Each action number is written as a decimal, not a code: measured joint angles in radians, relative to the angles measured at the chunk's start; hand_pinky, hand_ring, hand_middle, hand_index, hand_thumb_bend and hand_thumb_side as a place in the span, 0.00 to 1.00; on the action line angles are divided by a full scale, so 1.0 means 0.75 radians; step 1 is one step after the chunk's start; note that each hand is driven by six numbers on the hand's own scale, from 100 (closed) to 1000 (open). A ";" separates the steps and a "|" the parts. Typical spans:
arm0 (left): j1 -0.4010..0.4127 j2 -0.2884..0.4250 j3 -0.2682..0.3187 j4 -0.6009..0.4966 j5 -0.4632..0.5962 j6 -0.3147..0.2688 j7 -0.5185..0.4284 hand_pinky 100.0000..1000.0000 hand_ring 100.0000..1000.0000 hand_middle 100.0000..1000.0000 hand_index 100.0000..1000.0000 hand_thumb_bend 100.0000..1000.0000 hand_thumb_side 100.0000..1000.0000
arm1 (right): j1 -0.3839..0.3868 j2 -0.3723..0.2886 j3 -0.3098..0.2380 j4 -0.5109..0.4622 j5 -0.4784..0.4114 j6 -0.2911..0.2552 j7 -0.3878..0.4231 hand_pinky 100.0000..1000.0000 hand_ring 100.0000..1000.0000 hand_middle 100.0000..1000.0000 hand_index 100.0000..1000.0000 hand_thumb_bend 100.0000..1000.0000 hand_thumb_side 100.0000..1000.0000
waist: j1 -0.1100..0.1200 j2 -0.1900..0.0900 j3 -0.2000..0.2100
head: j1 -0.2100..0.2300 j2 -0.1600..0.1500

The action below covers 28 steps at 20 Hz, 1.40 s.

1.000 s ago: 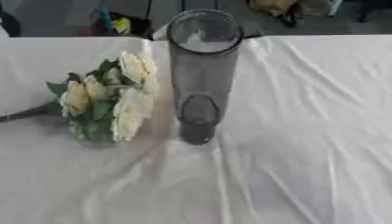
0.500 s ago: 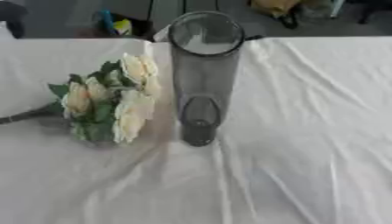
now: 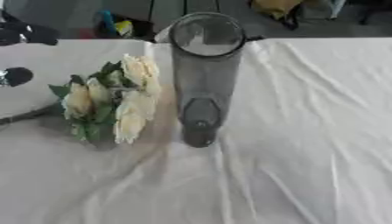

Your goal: Arrange flowers into the vase.

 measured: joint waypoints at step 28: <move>0.134 -0.068 -0.180 0.087 -0.934 -0.115 0.352 0.72 0.74 0.89 1.00 0.32 0.84 | -0.005 0.028 0.000 0.000 -0.011 0.034 0.038 0.73 0.89 0.30 0.47 0.00 0.96 | 0.000 0.000 0.014 | 0.005 -0.005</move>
